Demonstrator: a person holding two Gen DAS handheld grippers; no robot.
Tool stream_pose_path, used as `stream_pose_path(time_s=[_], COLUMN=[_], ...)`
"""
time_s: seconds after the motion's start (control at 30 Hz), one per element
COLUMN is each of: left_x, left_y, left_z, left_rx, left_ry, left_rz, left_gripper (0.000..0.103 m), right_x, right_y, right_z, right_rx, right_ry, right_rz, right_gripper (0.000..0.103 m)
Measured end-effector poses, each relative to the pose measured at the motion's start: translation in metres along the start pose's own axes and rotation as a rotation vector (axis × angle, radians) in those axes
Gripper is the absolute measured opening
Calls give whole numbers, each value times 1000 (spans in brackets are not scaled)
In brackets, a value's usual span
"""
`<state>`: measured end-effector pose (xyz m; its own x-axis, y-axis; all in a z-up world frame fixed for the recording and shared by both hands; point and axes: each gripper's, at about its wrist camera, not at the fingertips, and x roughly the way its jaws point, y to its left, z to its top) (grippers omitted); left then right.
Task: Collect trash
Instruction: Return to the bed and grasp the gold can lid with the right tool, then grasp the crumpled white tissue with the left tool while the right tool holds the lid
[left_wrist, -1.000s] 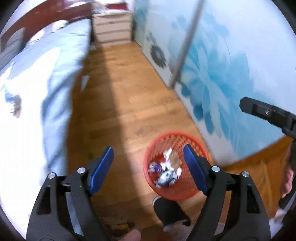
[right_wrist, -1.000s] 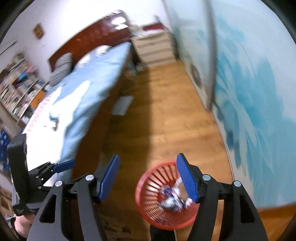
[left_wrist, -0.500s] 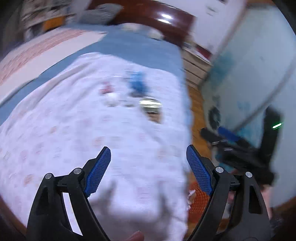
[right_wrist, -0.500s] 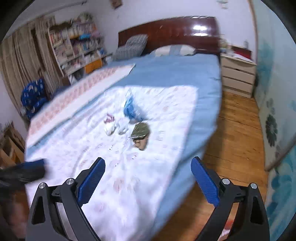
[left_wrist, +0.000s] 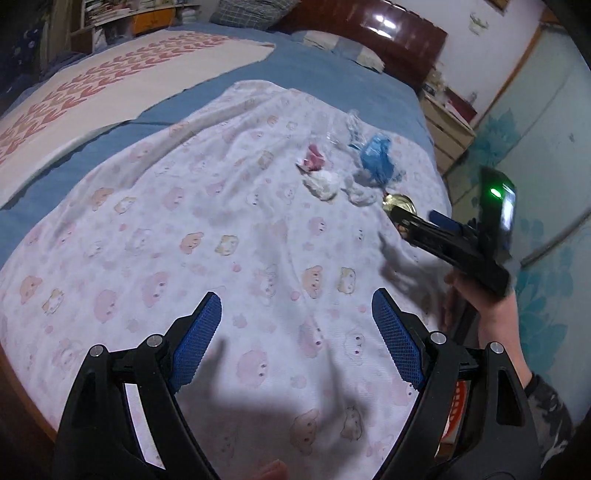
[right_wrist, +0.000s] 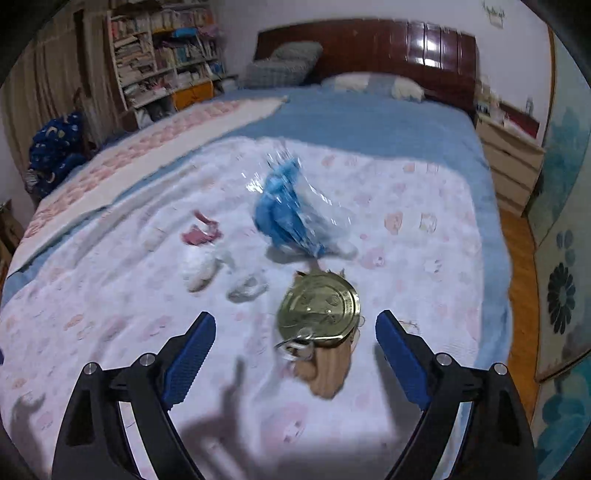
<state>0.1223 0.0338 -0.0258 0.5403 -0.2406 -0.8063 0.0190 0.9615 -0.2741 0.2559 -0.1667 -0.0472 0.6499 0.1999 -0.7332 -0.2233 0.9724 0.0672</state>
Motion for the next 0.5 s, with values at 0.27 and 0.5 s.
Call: stream_pose_path(time_s=[0.27,0.5], left_x=[15,27], left_y=[-19,-27], left_z=[8,20], left_rx=[56,41], left_ry=[26,34], left_rz=[-15,-27], left_gripper=[83,83], right_x=[37,36], right_y=[-12,-27], right_z=[8,9], right_rx=[-12,21], right_ry=[78,92], right_rz=[8,50], right_gripper=[64,50])
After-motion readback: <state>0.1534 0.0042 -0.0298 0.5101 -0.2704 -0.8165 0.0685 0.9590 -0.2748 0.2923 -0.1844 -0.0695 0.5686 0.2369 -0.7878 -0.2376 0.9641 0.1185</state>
